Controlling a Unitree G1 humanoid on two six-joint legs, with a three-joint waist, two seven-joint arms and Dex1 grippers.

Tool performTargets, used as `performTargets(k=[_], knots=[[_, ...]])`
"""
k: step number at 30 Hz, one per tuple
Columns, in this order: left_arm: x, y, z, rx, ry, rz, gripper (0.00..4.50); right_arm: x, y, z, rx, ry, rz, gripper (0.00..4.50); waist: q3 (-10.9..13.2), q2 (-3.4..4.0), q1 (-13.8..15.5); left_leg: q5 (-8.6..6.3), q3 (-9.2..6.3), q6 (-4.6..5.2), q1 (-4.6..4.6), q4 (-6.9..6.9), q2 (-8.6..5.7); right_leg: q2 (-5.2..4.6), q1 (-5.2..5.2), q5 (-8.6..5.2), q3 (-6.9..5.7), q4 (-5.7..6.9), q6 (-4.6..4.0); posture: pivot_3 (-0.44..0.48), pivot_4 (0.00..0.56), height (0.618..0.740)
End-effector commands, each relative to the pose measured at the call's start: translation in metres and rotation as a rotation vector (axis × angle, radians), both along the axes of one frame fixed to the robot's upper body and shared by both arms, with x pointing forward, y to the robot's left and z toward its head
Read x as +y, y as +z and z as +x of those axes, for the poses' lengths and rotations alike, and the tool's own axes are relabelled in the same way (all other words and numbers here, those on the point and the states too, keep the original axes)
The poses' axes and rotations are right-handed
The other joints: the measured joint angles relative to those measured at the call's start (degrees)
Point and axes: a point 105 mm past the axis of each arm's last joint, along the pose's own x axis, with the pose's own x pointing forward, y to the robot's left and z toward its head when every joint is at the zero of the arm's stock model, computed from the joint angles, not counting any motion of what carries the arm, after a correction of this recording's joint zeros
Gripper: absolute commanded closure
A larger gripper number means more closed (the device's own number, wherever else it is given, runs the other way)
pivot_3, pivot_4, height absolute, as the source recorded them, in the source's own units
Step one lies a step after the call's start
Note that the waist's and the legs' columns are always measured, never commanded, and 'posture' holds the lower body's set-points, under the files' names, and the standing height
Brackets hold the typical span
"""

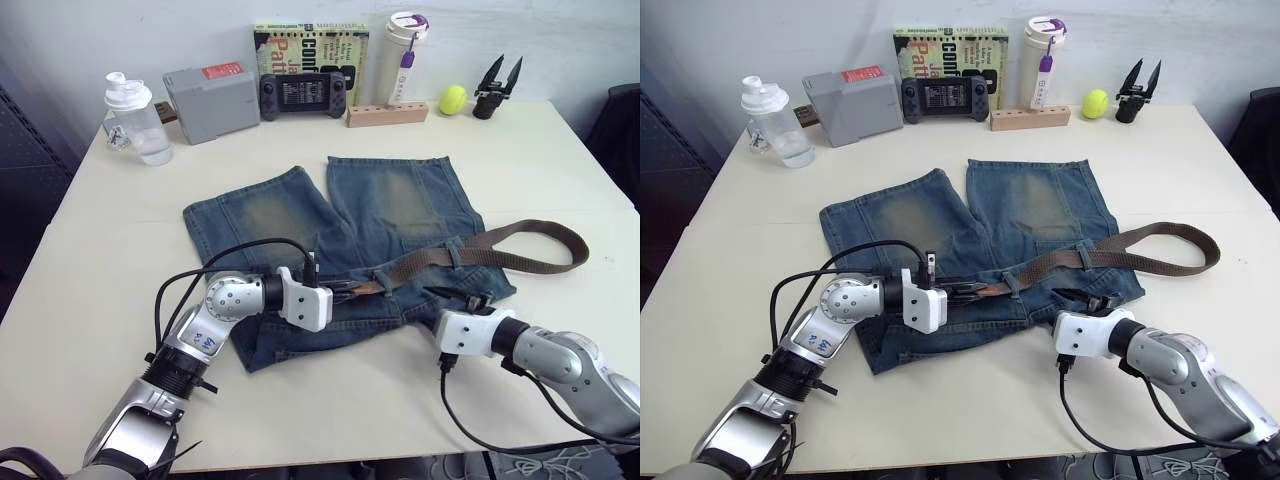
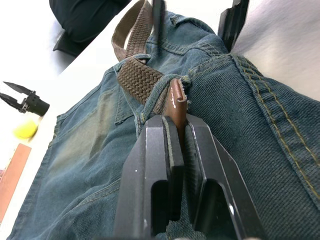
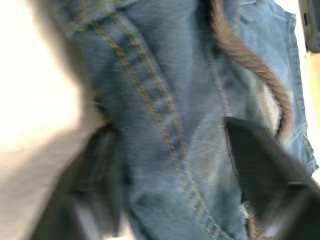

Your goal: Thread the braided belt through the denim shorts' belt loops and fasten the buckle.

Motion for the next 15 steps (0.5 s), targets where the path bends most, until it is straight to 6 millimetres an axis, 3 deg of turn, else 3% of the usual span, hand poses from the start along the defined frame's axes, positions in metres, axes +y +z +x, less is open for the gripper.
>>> performTargets(k=[1,2,3,7,9,15], knots=[[-0.004,0.009,-0.003,-0.039,-0.014,-0.018,4.50,-0.056,-0.023,0.013,0.085,-0.267,-0.041,3.47,-0.01,-0.01,0.07,0.00,-0.01,0.00,0.00,0.01,0.00,-0.01,0.01,0.00,0.00,0.00,0.00,0.000,0.150,0.726],[-0.004,0.009,-0.004,-0.041,-0.014,-0.016,4.50,-0.071,-0.021,0.019,0.070,-0.341,-0.038,3.68,-0.01,-0.01,0.18,0.00,-0.04,0.01,0.00,0.01,0.00,-0.01,0.02,0.00,-0.01,0.00,0.00,0.000,0.150,0.726],[-0.003,0.009,-0.004,-0.043,-0.015,-0.013,4.50,-0.086,-0.018,0.024,0.057,-0.419,-0.029,4.35,-0.01,-0.01,0.26,0.00,-0.07,0.01,-0.03,0.05,0.00,-0.04,0.02,0.01,-0.01,0.01,0.01,0.000,0.150,0.726],[-0.003,0.007,-0.006,-0.051,-0.017,0.000,4.50,-0.144,-0.006,0.037,0.002,-0.663,-0.069,4.47,-0.01,0.00,1.22,0.03,-0.13,0.13,-0.06,0.12,-0.09,-0.22,0.10,0.08,-0.01,-0.03,0.13,0.000,0.150,0.726],[-0.002,0.007,-0.006,-0.053,-0.017,0.002,4.50,-0.163,0.001,0.041,-0.017,-0.729,-0.084,4.47,-0.01,0.01,1.83,0.03,-0.16,0.15,-0.10,0.13,-0.12,-0.24,0.10,0.08,-0.03,-0.05,0.13,0.000,0.150,0.726],[-0.001,0.008,-0.007,-0.063,-0.013,0.004,4.50,-0.150,-0.001,0.047,0.008,-0.661,-0.064,4.47,-0.01,0.14,1.79,0.04,-0.25,0.11,-0.20,0.04,-0.09,-0.08,0.05,0.08,-0.18,-0.08,0.13,0.000,0.150,0.726]])
